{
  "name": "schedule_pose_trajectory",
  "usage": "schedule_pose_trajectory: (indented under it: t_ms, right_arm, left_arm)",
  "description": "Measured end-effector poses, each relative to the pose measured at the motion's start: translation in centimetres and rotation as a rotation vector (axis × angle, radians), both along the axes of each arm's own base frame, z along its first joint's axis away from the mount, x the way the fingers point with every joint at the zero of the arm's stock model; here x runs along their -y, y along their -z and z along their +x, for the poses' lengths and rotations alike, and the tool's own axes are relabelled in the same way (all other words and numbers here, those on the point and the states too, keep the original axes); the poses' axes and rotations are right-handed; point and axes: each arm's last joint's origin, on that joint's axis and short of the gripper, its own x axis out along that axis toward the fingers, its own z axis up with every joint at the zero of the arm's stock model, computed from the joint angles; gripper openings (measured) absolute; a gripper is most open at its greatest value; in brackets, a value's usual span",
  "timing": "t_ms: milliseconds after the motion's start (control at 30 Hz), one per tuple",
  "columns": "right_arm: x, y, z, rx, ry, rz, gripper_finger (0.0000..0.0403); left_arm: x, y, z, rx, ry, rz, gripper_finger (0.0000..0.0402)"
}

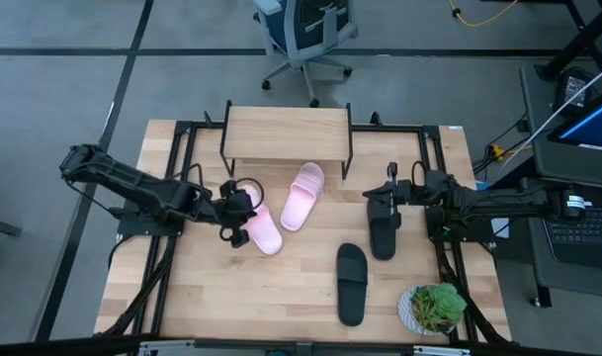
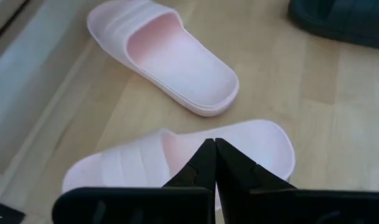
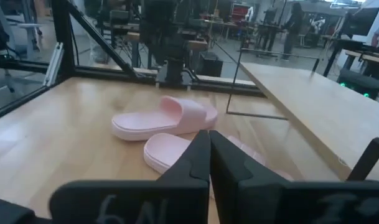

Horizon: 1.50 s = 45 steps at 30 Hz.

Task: Pick and place slides into the shelf
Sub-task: Put the left pink slipper on the shelf

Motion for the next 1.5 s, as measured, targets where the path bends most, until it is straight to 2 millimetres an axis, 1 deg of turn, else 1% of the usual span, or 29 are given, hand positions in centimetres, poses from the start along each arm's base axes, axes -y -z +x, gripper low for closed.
schedule_pose_trajectory:
  t_ms: [233,400,600,700,967,1100,1233,1500]
  right_arm:
    - [-0.08,-0.06,0.03,0.005,-0.003,0.072,0.0006]
    - [-0.4,-0.05,0.08,0.003,-0.025,0.073,0.0006]
    - [-0.58,-0.05,0.1,0.003,-0.037,0.073,0.0006]
    - [-0.58,-0.06,0.11,0.003,-0.037,0.073,0.0006]
    - [-0.57,-0.06,0.11,0.003,-0.036,0.073,0.0006]
    - [-0.57,-0.06,0.11,0.002,-0.036,0.068,0.0006]
    - [-0.57,-0.06,0.11,0.003,-0.034,0.067,0.0006]
    - [-0.57,-0.05,0.11,0.001,-0.035,0.065,0.0006]
  left_arm:
    - [0.11,0.01,-0.03,-0.007,0.027,0.015,0.0]
    - [0.09,0.0,-0.02,-0.024,0.08,0.072,0.0]
    - [0.06,0.01,-0.04,-0.026,0.078,0.083,0.0003]
    - [0.02,0.1,-0.16,-0.042,0.077,0.087,0.0022]
    - [-0.17,0.18,-0.34,-0.057,0.05,0.13,0.0108]
    - [-0.16,0.19,-0.34,-0.058,0.052,0.128,0.0139]
    - [-0.14,0.19,-0.34,-0.058,0.055,0.123,0.0151]
    - [-0.02,0.31,-0.22,-0.057,0.052,0.107,0.0152]
